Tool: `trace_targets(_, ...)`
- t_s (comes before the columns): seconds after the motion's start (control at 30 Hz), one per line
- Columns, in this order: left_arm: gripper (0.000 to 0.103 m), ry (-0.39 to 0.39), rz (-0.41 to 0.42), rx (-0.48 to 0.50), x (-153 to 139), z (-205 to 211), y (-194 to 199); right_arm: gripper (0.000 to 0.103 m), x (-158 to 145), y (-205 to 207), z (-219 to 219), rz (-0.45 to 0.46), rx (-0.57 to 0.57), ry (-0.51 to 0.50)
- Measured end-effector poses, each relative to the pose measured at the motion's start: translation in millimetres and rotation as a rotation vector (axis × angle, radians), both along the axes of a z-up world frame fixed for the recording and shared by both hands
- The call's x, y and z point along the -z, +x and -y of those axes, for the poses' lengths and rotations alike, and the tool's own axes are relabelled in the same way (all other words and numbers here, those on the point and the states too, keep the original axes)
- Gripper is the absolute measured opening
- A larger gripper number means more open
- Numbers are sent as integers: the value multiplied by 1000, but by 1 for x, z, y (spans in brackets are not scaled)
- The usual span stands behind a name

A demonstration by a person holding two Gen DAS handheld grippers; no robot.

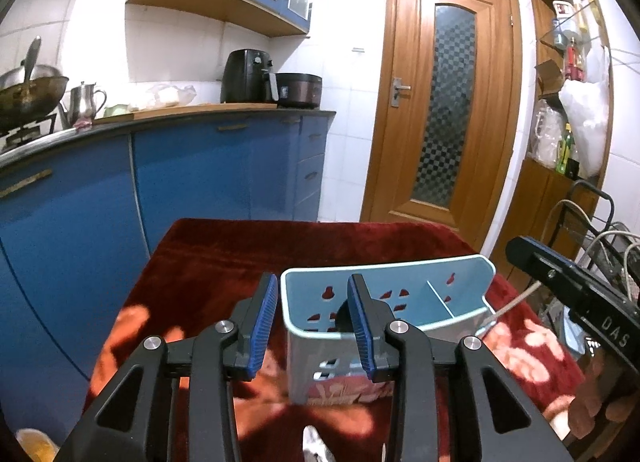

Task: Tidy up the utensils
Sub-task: 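Lift both utensils over the blue Box holder and open both tools to drop them in, then move both open tools back down to the remaining utensils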

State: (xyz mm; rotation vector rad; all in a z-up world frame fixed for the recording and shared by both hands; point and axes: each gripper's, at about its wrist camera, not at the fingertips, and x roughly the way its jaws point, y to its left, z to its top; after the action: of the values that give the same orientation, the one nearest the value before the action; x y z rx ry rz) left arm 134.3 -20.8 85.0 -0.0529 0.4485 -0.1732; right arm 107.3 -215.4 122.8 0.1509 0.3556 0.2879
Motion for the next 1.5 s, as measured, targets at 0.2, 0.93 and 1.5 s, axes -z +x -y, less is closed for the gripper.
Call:
trace_targets(0.2,37,15,-31,-8,-3,-5,-18,23,-5,-15,0,-14,-2,1)
trace_targets(0.93,37,76,-275,40,20,-16,-61,23,19,-64,4,-262,12,-73)
trace_targets(1.5,37,66,-538,79,57,-25,-65,23,67,-76,10,-567,9,-144)
